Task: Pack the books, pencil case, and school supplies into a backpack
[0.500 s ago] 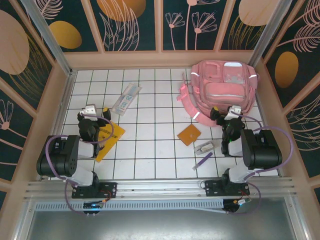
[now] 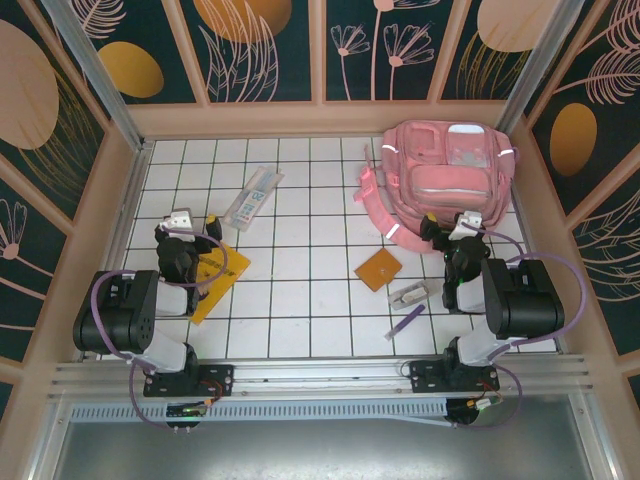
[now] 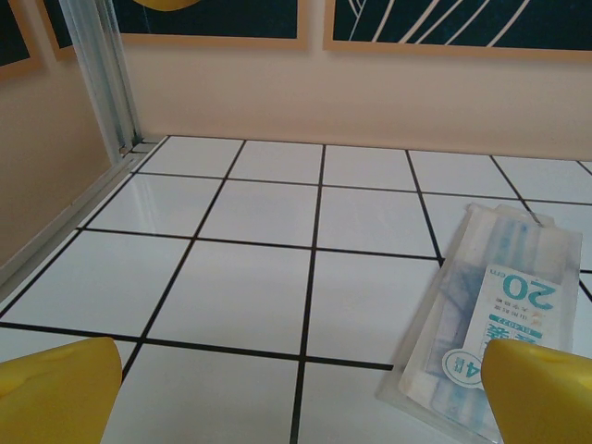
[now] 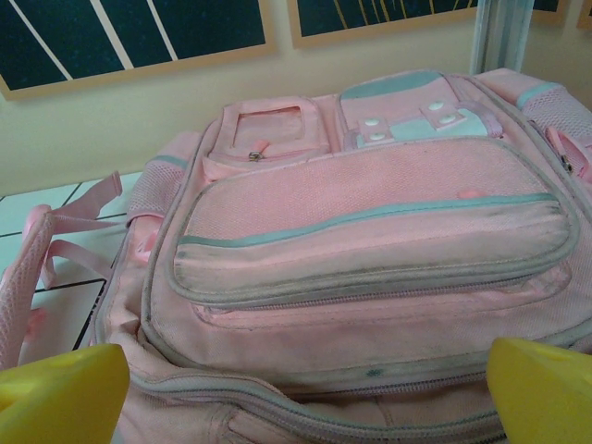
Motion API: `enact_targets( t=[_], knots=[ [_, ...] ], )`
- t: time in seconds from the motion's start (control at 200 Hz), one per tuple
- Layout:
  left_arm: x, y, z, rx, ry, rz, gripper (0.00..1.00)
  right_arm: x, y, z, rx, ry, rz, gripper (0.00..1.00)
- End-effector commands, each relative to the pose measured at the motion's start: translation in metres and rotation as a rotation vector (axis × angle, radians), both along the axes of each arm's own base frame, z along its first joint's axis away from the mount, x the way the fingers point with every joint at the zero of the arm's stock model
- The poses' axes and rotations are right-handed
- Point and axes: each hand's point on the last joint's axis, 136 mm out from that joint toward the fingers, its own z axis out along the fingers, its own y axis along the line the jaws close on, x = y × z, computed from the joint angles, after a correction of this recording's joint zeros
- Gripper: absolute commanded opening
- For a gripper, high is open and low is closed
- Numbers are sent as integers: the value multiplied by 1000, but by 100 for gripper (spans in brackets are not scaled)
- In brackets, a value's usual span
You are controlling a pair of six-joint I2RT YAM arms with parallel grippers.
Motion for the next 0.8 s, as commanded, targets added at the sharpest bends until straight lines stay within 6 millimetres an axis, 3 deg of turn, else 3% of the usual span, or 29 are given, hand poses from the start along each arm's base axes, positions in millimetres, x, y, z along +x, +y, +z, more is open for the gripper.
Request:
enact_targets(
  t=[0.0,0.55,0.651,0.796],
  knots=[
    [4,-1,16,-17,-62,-11,99,4,-2,9,-13,-32,-2,99],
    [4,0,17,-16,-63,-9,99,3,-2,9,-14,-32,-3,99],
    [5,-4,21,-11,-56,-28,99,-2,-11,23,0,-65,-61,99],
    [18,-6,45,-46,34,-29,99,-2,-17,55,54,-46,-89,99]
  ],
)
